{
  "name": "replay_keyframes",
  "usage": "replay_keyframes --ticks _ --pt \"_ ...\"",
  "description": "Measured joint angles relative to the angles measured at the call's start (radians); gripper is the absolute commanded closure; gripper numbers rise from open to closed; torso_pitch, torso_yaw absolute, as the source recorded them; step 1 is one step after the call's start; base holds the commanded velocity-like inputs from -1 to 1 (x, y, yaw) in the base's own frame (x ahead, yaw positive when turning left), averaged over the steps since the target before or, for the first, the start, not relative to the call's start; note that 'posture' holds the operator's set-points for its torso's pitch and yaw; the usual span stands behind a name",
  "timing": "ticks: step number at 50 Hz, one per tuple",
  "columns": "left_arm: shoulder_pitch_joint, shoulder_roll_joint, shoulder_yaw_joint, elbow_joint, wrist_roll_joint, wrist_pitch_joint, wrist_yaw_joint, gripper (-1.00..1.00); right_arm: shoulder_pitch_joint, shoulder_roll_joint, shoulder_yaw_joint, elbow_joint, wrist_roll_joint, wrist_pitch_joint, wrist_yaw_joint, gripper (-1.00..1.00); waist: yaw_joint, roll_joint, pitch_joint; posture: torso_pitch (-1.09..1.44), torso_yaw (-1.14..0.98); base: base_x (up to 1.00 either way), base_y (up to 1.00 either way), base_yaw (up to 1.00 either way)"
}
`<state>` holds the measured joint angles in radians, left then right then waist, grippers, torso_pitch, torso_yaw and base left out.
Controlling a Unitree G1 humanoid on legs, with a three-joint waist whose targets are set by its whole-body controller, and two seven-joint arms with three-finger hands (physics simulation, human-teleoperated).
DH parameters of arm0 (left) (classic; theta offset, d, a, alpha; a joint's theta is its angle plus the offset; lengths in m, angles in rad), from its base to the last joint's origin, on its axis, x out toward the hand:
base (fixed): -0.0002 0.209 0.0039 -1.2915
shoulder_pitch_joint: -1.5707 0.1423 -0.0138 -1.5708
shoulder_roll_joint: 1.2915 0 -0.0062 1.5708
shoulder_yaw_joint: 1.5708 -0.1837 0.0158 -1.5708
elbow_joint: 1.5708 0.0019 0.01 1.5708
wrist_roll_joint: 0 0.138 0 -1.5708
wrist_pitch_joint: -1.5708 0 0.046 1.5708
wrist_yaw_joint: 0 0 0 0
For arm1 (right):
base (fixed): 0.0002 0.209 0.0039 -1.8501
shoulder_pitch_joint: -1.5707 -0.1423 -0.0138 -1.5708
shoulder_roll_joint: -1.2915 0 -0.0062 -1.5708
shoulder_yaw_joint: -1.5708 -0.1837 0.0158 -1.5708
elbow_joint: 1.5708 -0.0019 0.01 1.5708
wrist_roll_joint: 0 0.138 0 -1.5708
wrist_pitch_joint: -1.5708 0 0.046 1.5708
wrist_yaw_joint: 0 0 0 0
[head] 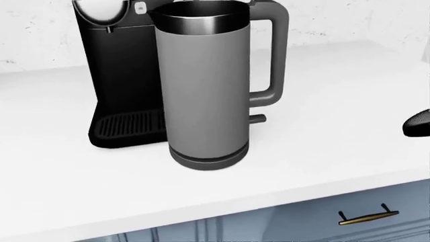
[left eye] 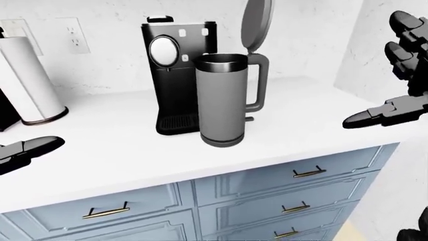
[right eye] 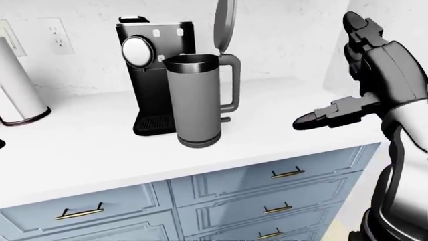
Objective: Close the lid of the electric kettle.
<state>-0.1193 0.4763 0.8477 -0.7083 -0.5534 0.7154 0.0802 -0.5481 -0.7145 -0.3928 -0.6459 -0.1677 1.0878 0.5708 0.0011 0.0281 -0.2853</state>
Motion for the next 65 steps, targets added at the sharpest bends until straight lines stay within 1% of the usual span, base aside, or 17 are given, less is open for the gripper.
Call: replay_keyframes --ticks 2,5,10,14,19,23,28,32,35,39,43,49,53,61,65 --pt "-0.002 0.000 -0.004 -0.006 -0.001 0.002 -0.002 -1.00 -0.040 -0.029 0.013 0.022 -0.020 0.013 0.037 -1.00 -0.002 -0.001 0.000 -0.43 0.00 0.00 0.00 0.00" --pt "-0.002 -0.001 -0.005 -0.009 0.000 -0.001 -0.004 -1.00 -0.082 -0.060 0.050 0.070 -0.055 0.002 0.088 -1.00 -0.005 -0.002 -0.003 -0.43 0.00 0.00 0.00 0.00" --pt "-0.001 -0.006 -0.009 0.002 0.008 -0.007 -0.007 -1.00 -0.127 -0.063 0.117 0.169 -0.133 -0.044 0.187 -1.00 -0.009 0.000 -0.001 -0.43 0.00 0.00 0.00 0.00" --pt "0.000 -0.011 -0.015 0.010 0.015 -0.015 -0.010 -1.00 -0.172 -0.053 0.151 0.239 -0.213 -0.085 0.269 -1.00 -0.009 0.006 0.003 -0.43 0.00 0.00 0.00 0.00" --pt "0.000 -0.011 -0.012 0.008 0.014 -0.017 -0.012 -1.00 -0.197 -0.021 0.164 0.302 -0.321 -0.164 0.356 -1.00 -0.010 0.010 0.002 -0.43 0.00 0.00 0.00 0.00" --pt "0.000 -0.008 -0.007 0.005 0.011 -0.012 -0.009 -1.00 -0.234 -0.011 0.172 0.362 -0.392 -0.216 0.418 -1.00 -0.011 0.016 0.004 -0.43 0.00 0.00 0.00 0.00" --pt "-0.001 -0.003 0.000 -0.003 0.001 -0.005 -0.006 -1.00 -0.291 -0.003 0.187 0.432 -0.473 -0.286 0.481 -1.00 -0.014 0.023 0.003 -0.43 0.00 0.00 0.00 0.00" --pt "0.000 -0.002 0.001 -0.005 -0.002 -0.004 -0.005 -1.00 -0.319 0.017 0.196 0.460 -0.536 -0.338 0.525 -1.00 -0.016 0.026 0.003 -0.43 0.00 0.00 0.00 0.00" --pt "-0.001 -0.004 -0.003 -0.002 -0.001 -0.004 -0.004 -1.00 -0.350 0.035 0.216 0.499 -0.580 -0.384 0.559 -1.00 -0.018 0.030 0.004 -0.43 0.00 0.00 0.00 0.00" --pt "-0.003 -0.003 -0.005 -0.002 -0.003 -0.002 -0.004 -1.00 -0.390 0.059 0.228 0.549 -0.631 -0.443 0.594 -1.00 -0.020 0.033 0.007 -0.43 0.00 0.00 0.00 0.00" --pt "-0.007 0.001 -0.008 -0.018 -0.009 0.011 0.006 -1.00 -0.430 0.073 0.230 0.605 -0.670 -0.486 0.610 -1.00 -0.021 0.035 0.009 -0.43 0.00 0.00 0.00 0.00" --pt "-0.013 0.013 0.008 -0.039 -0.032 0.039 0.019 -1.00 -0.497 0.087 0.247 0.706 -0.706 -0.552 0.634 -1.00 -0.024 0.042 0.011 -0.43 0.00 0.00 0.00 0.00" --pt "-0.012 0.016 0.010 -0.040 -0.041 0.041 0.022 -1.00 -0.541 0.101 0.257 0.760 -0.724 -0.593 0.651 -1.00 -0.024 0.045 0.011 -0.43 0.00 0.00 0.00 0.00" --pt "-0.009 0.006 -0.010 -0.010 -0.026 0.015 0.016 -1.00 -0.620 0.127 0.280 0.889 -0.759 -0.665 0.670 -1.00 -0.025 0.049 0.015 -0.43 0.00 0.00 0.00 0.00" --pt "-0.010 0.005 -0.011 -0.007 -0.023 0.014 0.016 -1.00 -0.679 0.137 0.296 0.970 -0.783 -0.697 0.682 -1.00 -0.027 0.050 0.017 -0.43 0.00 0.00 0.00 0.00"
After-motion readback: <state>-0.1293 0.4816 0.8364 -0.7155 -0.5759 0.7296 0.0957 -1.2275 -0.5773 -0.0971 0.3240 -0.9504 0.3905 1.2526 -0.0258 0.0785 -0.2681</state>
